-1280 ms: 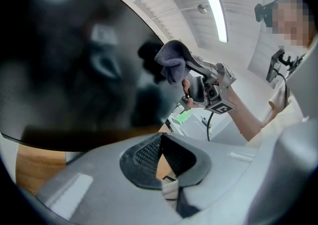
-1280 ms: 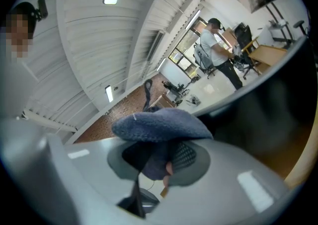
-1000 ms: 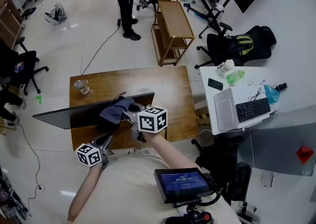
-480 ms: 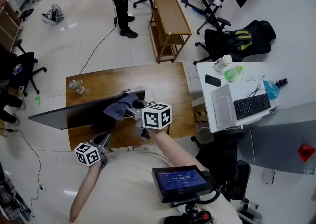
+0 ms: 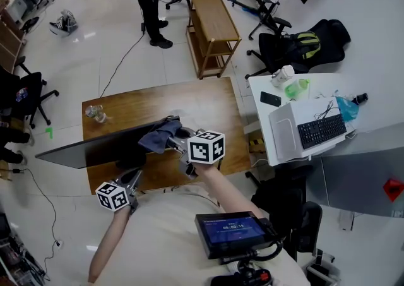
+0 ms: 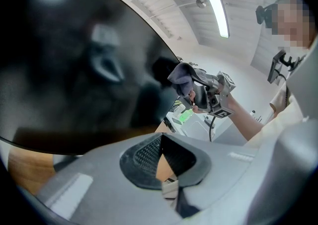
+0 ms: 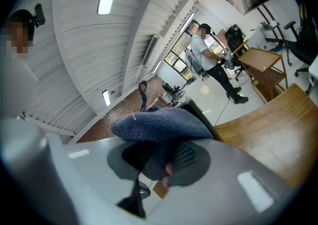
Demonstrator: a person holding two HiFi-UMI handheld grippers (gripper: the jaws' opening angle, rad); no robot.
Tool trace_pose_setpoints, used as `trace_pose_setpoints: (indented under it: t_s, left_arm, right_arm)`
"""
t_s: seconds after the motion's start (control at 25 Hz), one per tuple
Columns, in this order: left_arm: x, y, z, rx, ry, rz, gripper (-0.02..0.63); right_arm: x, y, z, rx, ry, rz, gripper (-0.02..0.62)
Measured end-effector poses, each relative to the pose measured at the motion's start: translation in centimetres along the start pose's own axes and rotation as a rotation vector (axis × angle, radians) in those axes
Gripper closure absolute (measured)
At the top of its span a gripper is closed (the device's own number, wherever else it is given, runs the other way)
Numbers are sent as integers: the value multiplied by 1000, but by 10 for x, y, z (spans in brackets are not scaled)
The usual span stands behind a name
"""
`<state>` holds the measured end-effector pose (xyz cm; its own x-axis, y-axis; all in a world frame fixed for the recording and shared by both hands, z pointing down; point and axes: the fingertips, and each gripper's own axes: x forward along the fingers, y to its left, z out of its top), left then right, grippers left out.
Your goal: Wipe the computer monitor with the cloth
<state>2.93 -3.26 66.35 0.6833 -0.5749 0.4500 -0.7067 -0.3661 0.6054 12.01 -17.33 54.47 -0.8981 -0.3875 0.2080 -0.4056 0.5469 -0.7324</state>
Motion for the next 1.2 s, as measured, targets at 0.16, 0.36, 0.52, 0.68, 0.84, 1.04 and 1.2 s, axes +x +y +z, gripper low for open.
trace_pose_setpoints:
  t_s: [0.16, 0.36, 0.52, 0.68, 0.84, 1.04, 1.2]
  left_arm:
    - [5, -2, -1, 3, 4, -2, 606]
    - [7, -2, -5, -1, 17, 1, 606]
    - [8, -2, -6, -4, 20, 5, 606]
    - [10, -1, -9, -6, 30, 8, 606]
    - [13, 4, -11, -18, 45, 9, 606]
    - [18, 19, -23, -56, 72, 19, 606]
    - [25, 51, -46, -68, 131, 76, 606]
  right_arm:
    - [-11, -10, 1, -3, -10, -13, 509]
    - [-19, -19, -1, -4, -17, -35, 509]
    - [-22, -28, -6, -24, -12, -64, 509]
    - [-33, -44, -17, -34, -13, -125, 509]
    - [-49, -71, -44, -82, 15, -242, 509]
    - [-60, -105, -109, -262, 135, -374, 514]
    - [-58, -125, -158, -266, 213, -407, 515]
